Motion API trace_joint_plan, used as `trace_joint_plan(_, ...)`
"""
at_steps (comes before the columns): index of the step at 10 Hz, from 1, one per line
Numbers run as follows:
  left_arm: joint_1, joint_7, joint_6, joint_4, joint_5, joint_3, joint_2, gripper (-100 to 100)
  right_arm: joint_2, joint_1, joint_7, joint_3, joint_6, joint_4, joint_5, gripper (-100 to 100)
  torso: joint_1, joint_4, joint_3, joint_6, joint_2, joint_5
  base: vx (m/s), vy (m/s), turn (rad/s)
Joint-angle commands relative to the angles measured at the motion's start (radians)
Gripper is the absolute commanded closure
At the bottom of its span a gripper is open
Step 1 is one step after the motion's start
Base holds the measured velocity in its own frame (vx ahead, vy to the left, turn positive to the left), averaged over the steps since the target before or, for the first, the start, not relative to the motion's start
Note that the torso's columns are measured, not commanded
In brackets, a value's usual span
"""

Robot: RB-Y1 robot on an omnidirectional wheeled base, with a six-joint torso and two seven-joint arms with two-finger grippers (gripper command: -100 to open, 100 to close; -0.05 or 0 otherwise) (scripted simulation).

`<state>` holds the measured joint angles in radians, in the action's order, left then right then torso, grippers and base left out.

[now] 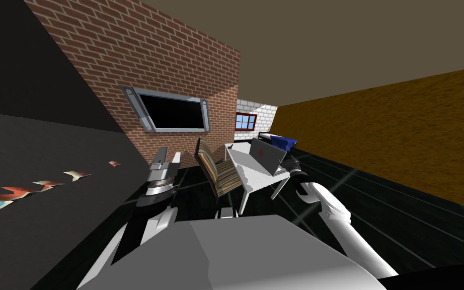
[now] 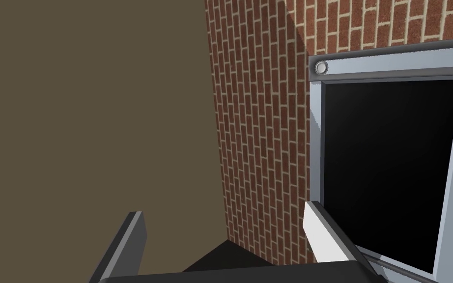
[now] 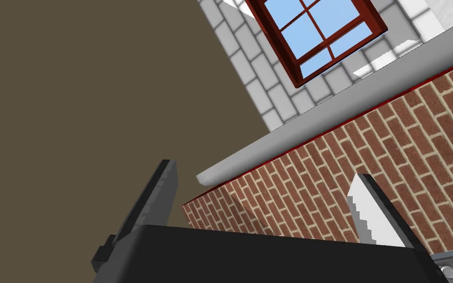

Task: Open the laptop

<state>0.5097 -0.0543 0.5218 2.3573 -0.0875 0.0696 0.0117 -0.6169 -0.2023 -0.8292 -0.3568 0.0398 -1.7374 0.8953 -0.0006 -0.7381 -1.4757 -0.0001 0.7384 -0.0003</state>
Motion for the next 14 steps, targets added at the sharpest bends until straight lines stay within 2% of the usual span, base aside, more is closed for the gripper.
trace_joint_plan(1, 0.000, 0.000, 0.000, 0.000, 0.000, 0.000, 0.000, 0, 0.040, 0.004, -0.016, 0.002, -0.012, -0.006, 0.019, 100, 0.001, 0.000, 0.000, 0.000, 0.000, 0.000, -0.004, -0.007, 0.021)
trace_joint_plan(2, 0.000, 0.000, 0.000, 0.000, 0.000, 0.000, 0.000, 0, 0.027, 0.001, -0.010, 0.003, -0.005, -0.007, 0.012, 100, 0.001, 0.000, 0.000, 0.000, 0.000, 0.000, 0.000, 0.000, 0.000)
trace_joint_plan(3, 0.000, 0.000, 0.000, 0.000, 0.000, 0.000, 0.000, 0, 0.001, -0.008, 0.020, 0.000, -0.015, -0.010, 0.039, -100, 0.001, 0.000, 0.000, 0.000, -0.001, 0.000, 0.021, 0.049, -0.219)
trace_joint_plan(6, 0.000, 0.000, 0.000, 0.000, 0.000, 0.000, 0.000, 0, -0.056, -0.025, 0.073, -0.010, -0.026, -0.022, 0.083, -100, 0.004, 0.000, -0.001, -0.001, -0.001, 0.001, 0.028, 0.106, -0.218)
trace_joint_plan(9, 0.000, 0.000, 0.000, 0.000, 0.000, 0.000, 0.000, 0, -0.117, -0.042, 0.100, -0.021, -0.024, -0.038, 0.098, -100, -0.001, 0.000, 0.000, 0.000, 0.001, 0.000, -0.009, 0.068, -0.089)
trace_joint_plan(12, 0.000, 0.000, 0.000, 0.000, 0.000, 0.000, 0.000, 0, -0.182, -0.058, 0.113, -0.031, -0.005, -0.042, 0.077, -100, -0.001, 0.000, 0.000, 0.000, 0.001, 0.000, -0.042, 0.023, 0.004)
trace_joint_plan(14, 0.000, 0.000, 0.000, 0.000, 0.000, 0.000, 0.000, 0, -0.225, -0.070, 0.113, -0.030, 0.003, -0.020, 0.035, -100, 0.000, 0.000, 0.000, 0.000, 0.000, 0.000, -0.037, 0.007, 0.101)
